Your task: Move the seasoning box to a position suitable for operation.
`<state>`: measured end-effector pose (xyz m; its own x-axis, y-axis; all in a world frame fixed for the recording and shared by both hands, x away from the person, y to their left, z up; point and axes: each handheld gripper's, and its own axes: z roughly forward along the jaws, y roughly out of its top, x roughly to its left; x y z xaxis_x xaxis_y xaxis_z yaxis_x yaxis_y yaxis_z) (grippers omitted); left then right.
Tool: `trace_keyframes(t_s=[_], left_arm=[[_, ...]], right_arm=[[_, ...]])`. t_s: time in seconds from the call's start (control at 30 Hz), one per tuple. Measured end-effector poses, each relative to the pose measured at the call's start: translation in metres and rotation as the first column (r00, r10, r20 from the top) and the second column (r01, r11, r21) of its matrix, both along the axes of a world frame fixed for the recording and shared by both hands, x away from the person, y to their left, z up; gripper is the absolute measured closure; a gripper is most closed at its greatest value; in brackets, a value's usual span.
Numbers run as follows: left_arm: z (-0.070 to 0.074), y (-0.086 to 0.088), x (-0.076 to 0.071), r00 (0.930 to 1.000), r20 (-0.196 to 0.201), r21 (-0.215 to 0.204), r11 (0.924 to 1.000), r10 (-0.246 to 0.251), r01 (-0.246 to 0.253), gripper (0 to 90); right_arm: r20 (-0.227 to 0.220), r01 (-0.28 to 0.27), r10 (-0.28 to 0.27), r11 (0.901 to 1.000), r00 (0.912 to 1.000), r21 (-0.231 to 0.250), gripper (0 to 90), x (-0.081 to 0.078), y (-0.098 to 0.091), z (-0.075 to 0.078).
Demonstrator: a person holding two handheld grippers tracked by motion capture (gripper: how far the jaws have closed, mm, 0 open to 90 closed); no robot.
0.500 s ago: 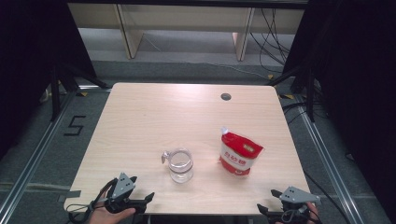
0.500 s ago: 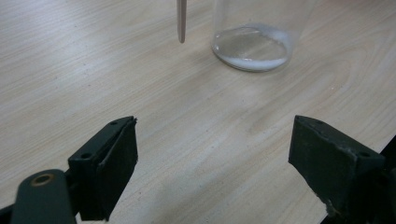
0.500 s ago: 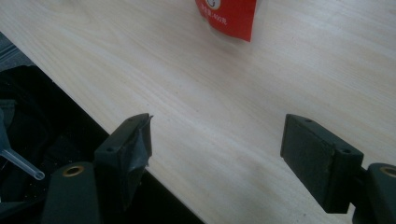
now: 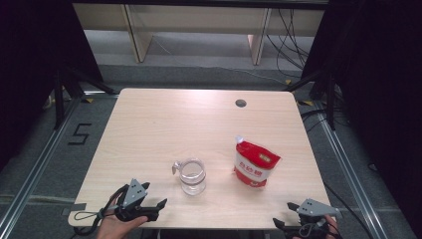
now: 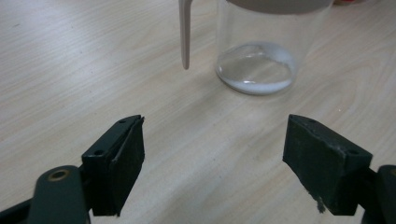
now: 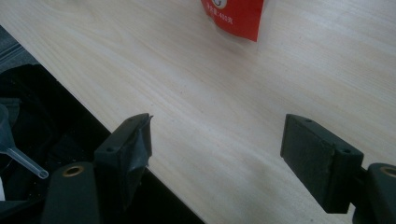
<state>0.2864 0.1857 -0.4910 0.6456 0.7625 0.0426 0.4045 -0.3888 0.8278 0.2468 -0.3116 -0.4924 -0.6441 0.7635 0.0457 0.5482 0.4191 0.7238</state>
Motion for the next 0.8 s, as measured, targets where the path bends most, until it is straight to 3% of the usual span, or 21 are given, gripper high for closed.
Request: trace_keyframes(t_s=[0.03, 0.1, 0.13, 0.2, 0.3, 0.33, 0.37, 0.4, 0.43, 0.47, 0.5, 0.6, 0.63, 0.67, 0.8], left_arm=[[0.001, 0.001, 0.003, 1.0000, -0.001, 0.014, 0.9999, 0.002, -0.002, 20.8], [0.002, 0.001, 0.005, 0.9999, 0.004, -0.001, 0.9999, 0.011, -0.011, 22.8], [0.005, 0.003, 0.010, 0.9998, 0.019, 0.043, 0.9990, -0.008, 0.007, 23.4], [0.007, 0.001, 0.018, 0.9995, 0.023, 0.003, 0.9997, 0.022, -0.022, 23.7], [0.010, 0.001, 0.021, 0.9991, 0.023, -0.018, 0.9992, 0.036, -0.035, 25.9], [0.013, 0.000, 0.024, 0.9984, 0.038, -0.035, 0.9985, 0.043, -0.042, 25.9], [0.017, 0.000, 0.027, 0.9973, 0.066, -0.017, 0.9994, 0.032, -0.031, 28.0], [0.017, -0.002, 0.027, 0.9976, 0.057, -0.042, 0.9984, 0.040, -0.038, 28.7], [0.017, -0.002, 0.030, 0.9976, 0.061, -0.040, 0.9987, 0.033, -0.031, 29.2], [0.018, -0.002, 0.033, 0.9957, 0.089, -0.001, 0.9997, 0.026, -0.026, 29.9], [0.018, -0.004, 0.034, 0.9939, 0.109, 0.011, 0.9997, 0.021, -0.022, 30.4], [0.018, -0.008, 0.041, 0.9921, 0.126, 0.049, 0.9988, -0.003, -0.003, 33.8], [0.016, -0.011, 0.043, 0.9941, 0.109, 0.031, 0.9995, 0.003, -0.006, 35.4], [0.016, -0.010, 0.046, 0.9936, 0.112, 0.051, 0.9987, -0.015, 0.009, 37.0], [0.012, -0.011, 0.055, 0.9954, 0.096, 0.052, 0.9986, 0.001, -0.006, 39.2]], right_arm=[[-0.002, 0.000, 0.000, 1.0000, 1.0000, 0.001, 25.6, 0.000, 0.000, 0.000], [-0.002, -0.002, 0.002, 1.0000, 1.0000, 0.001, 25.5, 0.000, 0.000, 0.000], [-0.002, -0.004, 0.004, 1.0000, 1.0000, 0.002, 25.5, 0.000, 0.000, 0.000], [-0.003, -0.006, 0.006, 1.0000, 1.0000, 0.001, 25.6, 0.000, 0.000, 0.000], [-0.003, -0.005, 0.005, 1.0000, 1.0000, 0.002, 25.5, 0.000, 0.000, 0.000], [-0.003, -0.005, 0.005, 1.0000, 1.0000, 0.002, 25.5, 0.000, 0.000, 0.000], [-0.017, 0.005, -0.005, 0.9999, 0.9998, 0.016, 25.6, -0.001, 0.002, 0.000], [-0.018, 0.003, -0.003, 0.9999, 0.9998, 0.016, 25.6, -0.001, 0.002, -0.001], [-0.011, 0.007, -0.007, 0.9999, 0.9999, 0.007, 25.6, -0.001, 0.002, 0.000], [-0.003, -0.018, 0.018, 0.9998, 0.9998, -0.001, 25.6, 0.001, 0.000, 0.000], [-0.001, -0.012, 0.012, 0.9999, 0.9999, -0.008, 25.6, 0.001, 0.001, 0.000], [-0.013, -0.008, 0.008, 0.9999, 0.9999, -0.006, 25.6, 0.000, 0.001, 0.000], [-0.012, -0.008, 0.008, 1.0000, 0.9999, -0.006, 25.6, 0.000, 0.001, 0.000], [-0.014, -0.008, 0.008, 1.0000, 0.9999, -0.002, 25.6, 0.000, 0.001, 0.000], [-0.010, -0.006, 0.006, 1.0000, 0.9999, -0.007, 25.6, 0.000, 0.001, 0.000]])
